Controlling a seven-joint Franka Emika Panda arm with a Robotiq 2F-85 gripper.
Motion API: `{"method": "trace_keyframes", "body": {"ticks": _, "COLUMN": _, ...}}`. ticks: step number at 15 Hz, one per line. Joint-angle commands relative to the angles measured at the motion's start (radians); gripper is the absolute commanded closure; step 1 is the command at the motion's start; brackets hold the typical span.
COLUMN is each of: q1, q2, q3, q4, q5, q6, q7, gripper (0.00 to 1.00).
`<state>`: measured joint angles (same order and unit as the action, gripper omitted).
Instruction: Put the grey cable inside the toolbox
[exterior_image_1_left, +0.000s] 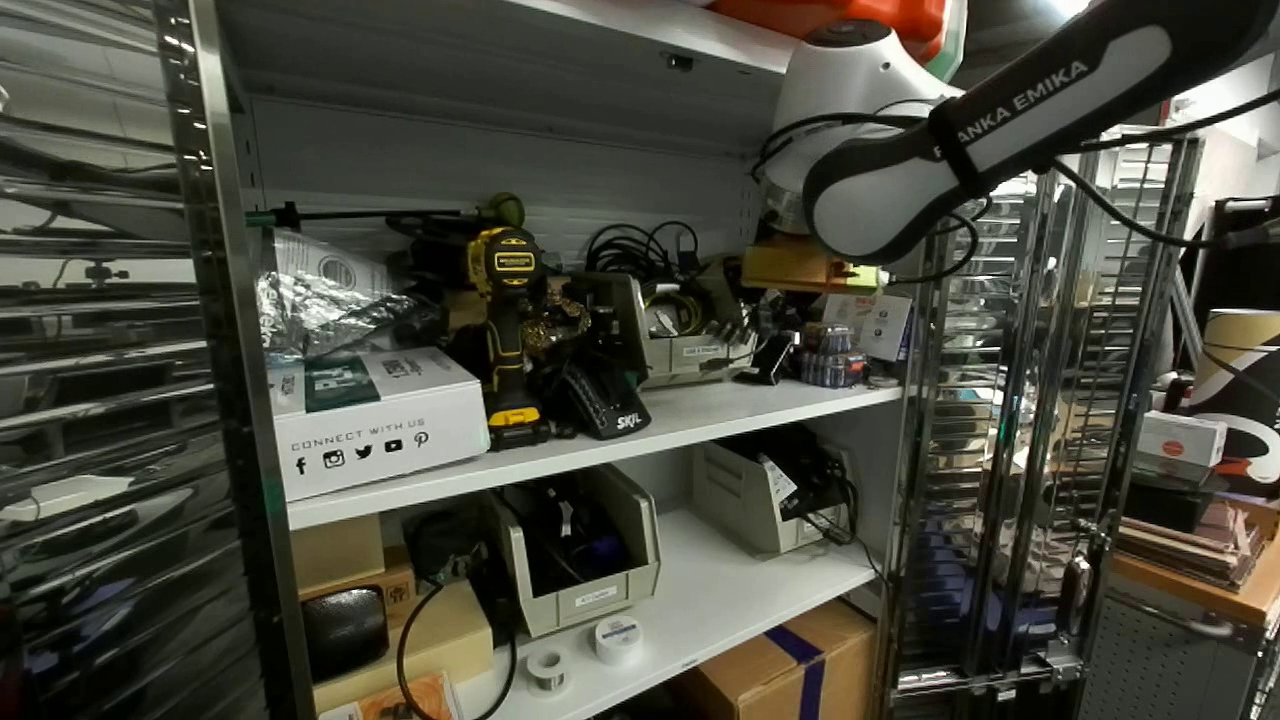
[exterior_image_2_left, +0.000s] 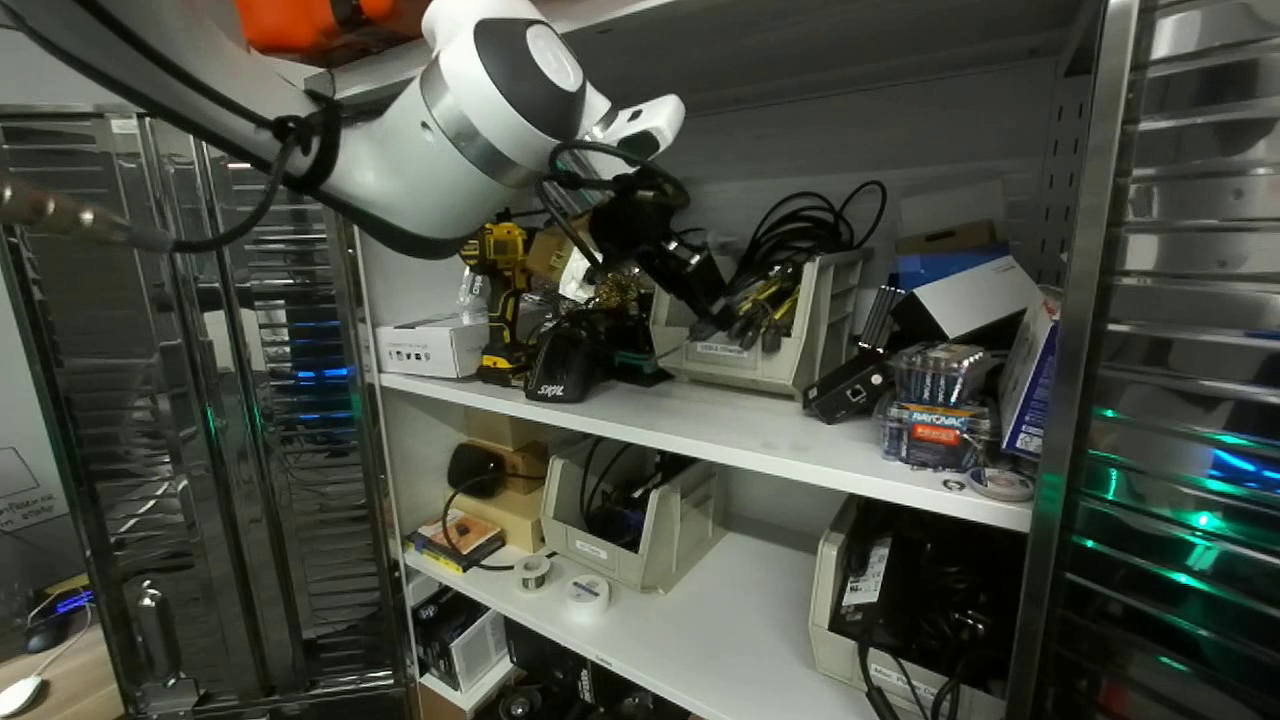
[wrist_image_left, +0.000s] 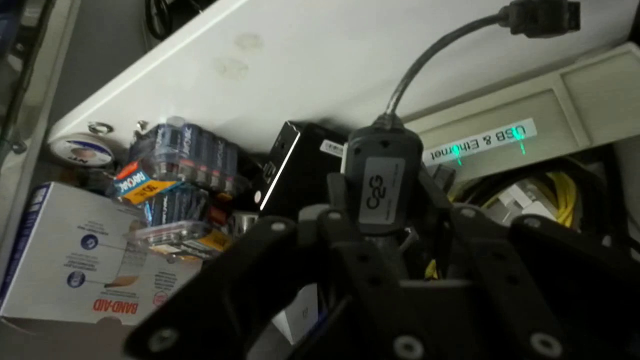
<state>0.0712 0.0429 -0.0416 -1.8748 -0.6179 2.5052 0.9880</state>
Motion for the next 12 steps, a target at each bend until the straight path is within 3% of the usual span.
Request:
{"method": "trace_keyframes", "body": {"ticks": 1, "q1": -0.005, "q2": 0.079, "q3": 0.008, "q4": 0.118, "q5": -0.114, "q6": 0.049, "q7": 0.119, "gripper": 0.88}}
{"method": "trace_keyframes", "body": {"ticks": 7, "q1": 0.029, "q2": 0.175, "q3": -0.003, "q4": 0.298, "q5": -0.253, "q6": 0.101, "q7": 0.253, "gripper": 0.88}}
{"method": "trace_keyframes", "body": {"ticks": 12, "q1": 0.047, "q2": 0.298, "q3": -0.010, "q4": 0.459, "q5": -0.308, "q6": 0.089, "q7": 0.243, "gripper": 0.88}}
